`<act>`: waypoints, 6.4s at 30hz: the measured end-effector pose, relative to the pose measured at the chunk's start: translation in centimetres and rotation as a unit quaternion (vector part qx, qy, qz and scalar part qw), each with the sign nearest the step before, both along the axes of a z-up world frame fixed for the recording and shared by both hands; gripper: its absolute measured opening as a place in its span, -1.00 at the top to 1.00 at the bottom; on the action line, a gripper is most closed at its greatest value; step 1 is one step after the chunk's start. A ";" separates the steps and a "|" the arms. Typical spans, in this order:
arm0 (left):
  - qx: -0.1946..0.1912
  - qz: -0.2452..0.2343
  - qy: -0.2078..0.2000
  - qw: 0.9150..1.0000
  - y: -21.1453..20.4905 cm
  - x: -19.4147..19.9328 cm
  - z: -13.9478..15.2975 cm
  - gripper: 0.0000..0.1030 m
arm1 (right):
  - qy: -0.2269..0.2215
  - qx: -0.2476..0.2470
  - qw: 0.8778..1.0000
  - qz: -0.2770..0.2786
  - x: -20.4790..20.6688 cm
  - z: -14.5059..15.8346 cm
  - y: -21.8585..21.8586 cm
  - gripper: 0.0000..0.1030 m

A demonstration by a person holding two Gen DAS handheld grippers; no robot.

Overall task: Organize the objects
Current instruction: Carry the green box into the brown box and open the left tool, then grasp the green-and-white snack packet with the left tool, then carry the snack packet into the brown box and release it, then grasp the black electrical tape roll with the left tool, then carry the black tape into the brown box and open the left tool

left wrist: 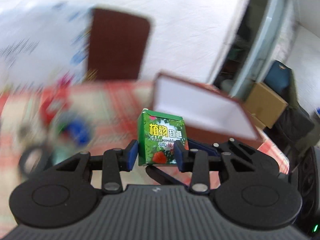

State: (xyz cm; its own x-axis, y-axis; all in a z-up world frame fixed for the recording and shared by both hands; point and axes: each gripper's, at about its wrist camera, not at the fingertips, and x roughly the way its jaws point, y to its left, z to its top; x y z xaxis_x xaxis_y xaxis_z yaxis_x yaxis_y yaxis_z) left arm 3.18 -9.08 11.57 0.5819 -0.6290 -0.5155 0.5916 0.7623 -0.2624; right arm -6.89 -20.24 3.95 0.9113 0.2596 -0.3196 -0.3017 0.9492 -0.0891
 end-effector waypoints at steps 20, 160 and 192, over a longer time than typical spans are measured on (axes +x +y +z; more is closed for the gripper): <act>0.009 -0.006 -0.011 1.000 -9.9 2.8 -0.8 -0.10 | 0.021 0.057 0.983 -0.171 5.3 1.9 -14.7 -0.36; -0.024 0.109 0.146 0.983 10.4 0.5 -10.4 0.33 | 0.152 -0.015 0.988 0.026 3.4 -5.5 8.2 -0.48; -0.030 0.043 -0.028 0.998 -1.0 1.1 -2.1 0.19 | -0.061 0.055 0.986 -0.147 1.6 0.1 -6.5 -0.50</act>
State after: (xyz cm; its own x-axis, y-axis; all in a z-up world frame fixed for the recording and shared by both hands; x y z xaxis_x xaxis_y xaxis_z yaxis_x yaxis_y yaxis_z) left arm 4.25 -10.09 9.49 0.6625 -0.6041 -0.4429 0.5394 0.7950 -0.2775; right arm -5.31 -26.77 4.09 0.9821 0.0054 -0.1884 -0.0052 1.0000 0.0013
